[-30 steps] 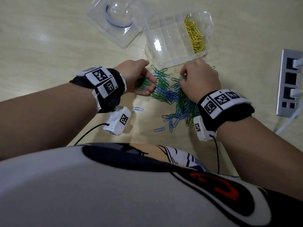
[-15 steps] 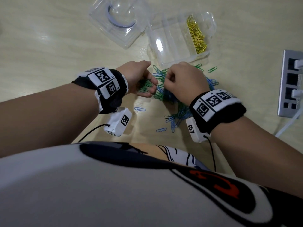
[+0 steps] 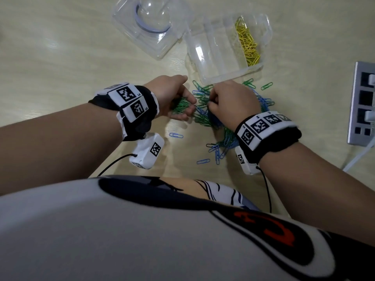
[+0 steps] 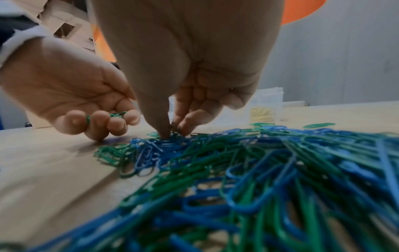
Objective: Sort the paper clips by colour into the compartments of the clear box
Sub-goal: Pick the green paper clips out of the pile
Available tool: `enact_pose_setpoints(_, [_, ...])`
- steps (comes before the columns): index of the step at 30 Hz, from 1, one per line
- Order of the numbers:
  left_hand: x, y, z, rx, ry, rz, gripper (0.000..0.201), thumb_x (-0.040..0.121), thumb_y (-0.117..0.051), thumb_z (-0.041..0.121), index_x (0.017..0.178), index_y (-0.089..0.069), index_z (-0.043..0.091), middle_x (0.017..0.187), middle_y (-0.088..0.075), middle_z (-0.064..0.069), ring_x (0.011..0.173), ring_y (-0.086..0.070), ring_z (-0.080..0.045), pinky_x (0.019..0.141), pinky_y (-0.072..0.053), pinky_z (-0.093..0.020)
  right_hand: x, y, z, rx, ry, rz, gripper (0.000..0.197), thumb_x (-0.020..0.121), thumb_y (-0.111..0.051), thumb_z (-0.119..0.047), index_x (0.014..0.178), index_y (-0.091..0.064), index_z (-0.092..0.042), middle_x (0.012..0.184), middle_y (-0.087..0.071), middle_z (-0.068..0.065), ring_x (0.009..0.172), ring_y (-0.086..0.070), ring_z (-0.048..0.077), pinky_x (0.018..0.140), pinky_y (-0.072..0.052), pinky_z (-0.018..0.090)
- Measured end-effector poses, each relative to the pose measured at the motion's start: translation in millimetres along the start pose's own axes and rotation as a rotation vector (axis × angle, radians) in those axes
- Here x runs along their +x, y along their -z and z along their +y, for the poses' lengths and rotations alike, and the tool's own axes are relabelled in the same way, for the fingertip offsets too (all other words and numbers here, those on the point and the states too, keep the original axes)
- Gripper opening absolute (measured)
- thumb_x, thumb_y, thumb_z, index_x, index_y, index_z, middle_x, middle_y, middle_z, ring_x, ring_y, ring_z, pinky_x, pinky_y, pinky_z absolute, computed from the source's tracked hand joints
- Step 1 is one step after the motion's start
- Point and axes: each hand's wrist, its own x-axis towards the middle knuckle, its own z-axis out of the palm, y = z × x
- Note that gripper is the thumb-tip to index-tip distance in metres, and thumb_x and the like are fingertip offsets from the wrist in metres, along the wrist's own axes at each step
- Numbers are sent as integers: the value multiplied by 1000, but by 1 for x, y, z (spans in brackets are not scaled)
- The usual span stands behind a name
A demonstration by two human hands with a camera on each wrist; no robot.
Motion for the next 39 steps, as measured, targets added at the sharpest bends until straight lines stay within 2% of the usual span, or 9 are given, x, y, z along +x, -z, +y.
enact_pose_setpoints(7, [1, 2, 1, 2, -12, 12, 54, 101, -29, 41, 87, -60, -1, 70, -61, -17, 66, -63, -32, 73, -56, -37, -6, 9, 4, 85, -44, 41, 13, 85, -56, -31, 91, -65, -24, 93, -61, -1, 88, -58, 23, 83, -44, 37])
enact_pose_setpoints(14, [2, -5, 0, -60, -30, 33, 45, 100, -37, 41, 91, -60, 3, 89, -63, -17, 74, -65, -29, 76, -58, -43, -13, 18, -22, 384, 144, -22, 20, 83, -66, -27, 103, -69, -23, 93, -67, -2, 85, -61, 15, 79, -49, 32])
enact_pose_setpoints(20, [2, 0, 1, -76, -25, 10, 54, 100, -35, 41, 76, -64, 2, 74, -65, -18, 69, -66, -28, 75, -58, -41, -12, 14, -6, 669, 13, -14, 18, 80, -71, -18, 96, -70, -26, 81, -68, -13, 77, -64, -1, 80, -55, 24])
enact_pose_setpoints(23, [2, -1, 1, -99, -29, 27, 50, 100, -36, 40, 75, -60, 4, 74, -63, -16, 67, -67, -27, 73, -58, -41, -12, 15, -10, 661, 44, -17, 20, 82, -67, -14, 95, -69, -28, 84, -68, -14, 78, -64, -2, 80, -55, 23])
enact_pose_setpoints(26, [3, -1, 0, -96, -31, 38, 44, 100, -37, 41, 91, -59, 4, 85, -63, -17, 73, -67, -28, 72, -59, -41, -12, 15, -16, 614, 106, -42, 24, 83, -62, -13, 104, -67, -26, 95, -68, -11, 81, -65, 4, 82, -54, 28])
enact_pose_setpoints(28, [2, 0, 0, -101, -32, 35, 45, 100, -37, 41, 89, -60, 4, 82, -65, -16, 75, -67, -30, 70, -60, -41, -11, 15, -18, 570, 138, -19, 23, 84, -61, -15, 104, -65, -26, 99, -67, -8, 81, -65, 8, 81, -53, 31])
enact_pose_setpoints(32, [2, 2, 0, -77, -17, -6, 54, 101, -32, 42, 81, -63, 1, 67, -64, -17, 64, -65, -30, 63, -59, -35, -3, 10, -6, 486, 22, 129, 15, 88, -56, -19, 99, -65, -22, 95, -65, -4, 85, -62, 13, 79, -53, 35])
enact_pose_setpoints(35, [3, 4, 0, -46, -9, -5, 55, 100, -31, 43, 82, -63, 2, 62, -64, -13, 61, -63, -25, 62, -58, -32, 0, -1, 6, 208, -30, 54, 15, 88, -57, -25, 102, -62, -22, 102, -60, 2, 90, -57, 21, 79, -49, 34])
enact_pose_setpoints(39, [3, 6, 0, -27, -18, -6, 54, 101, -29, 43, 81, -62, 3, 60, -62, -11, 58, -62, -24, 64, -56, -31, -1, -4, 16, 129, -75, 22, 12, 87, -56, -20, 97, -63, -21, 99, -59, 2, 91, -56, 24, 77, -43, 33])
